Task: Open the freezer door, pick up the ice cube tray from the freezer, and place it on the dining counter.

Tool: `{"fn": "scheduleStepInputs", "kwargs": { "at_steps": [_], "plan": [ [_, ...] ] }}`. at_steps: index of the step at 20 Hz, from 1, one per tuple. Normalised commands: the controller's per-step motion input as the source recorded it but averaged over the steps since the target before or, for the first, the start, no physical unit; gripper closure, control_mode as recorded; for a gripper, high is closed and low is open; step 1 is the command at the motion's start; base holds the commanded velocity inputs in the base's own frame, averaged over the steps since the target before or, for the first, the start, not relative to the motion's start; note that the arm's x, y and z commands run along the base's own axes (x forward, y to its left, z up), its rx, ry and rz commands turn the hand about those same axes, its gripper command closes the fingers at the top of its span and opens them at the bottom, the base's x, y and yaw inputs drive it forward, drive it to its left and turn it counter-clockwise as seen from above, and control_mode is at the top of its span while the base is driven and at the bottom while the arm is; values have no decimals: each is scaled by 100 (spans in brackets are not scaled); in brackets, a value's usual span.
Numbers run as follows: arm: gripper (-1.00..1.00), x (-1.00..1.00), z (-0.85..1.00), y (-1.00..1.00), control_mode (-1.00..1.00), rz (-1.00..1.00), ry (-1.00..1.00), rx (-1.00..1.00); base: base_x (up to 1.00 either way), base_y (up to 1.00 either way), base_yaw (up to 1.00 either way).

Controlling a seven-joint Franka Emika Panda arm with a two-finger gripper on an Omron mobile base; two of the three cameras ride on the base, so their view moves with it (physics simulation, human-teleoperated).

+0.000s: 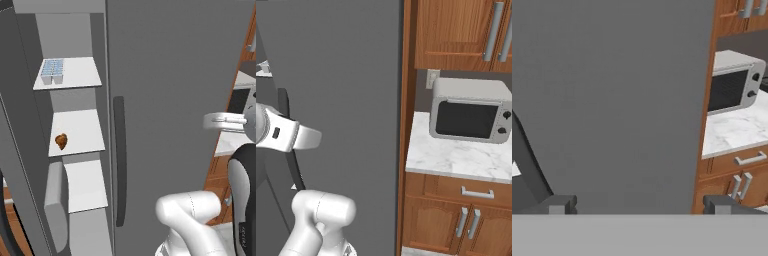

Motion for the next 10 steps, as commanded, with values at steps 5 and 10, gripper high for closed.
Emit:
{"fn": "scheduleStepInputs", "kwargs": {
  "at_steps": [5,10],
  "plan": [
    [-100,0,0,4,-100,2,0,-1,0,0,0],
    [-100,0,0,5,-100,5,0,-2,0,0,0]
  ]
}}
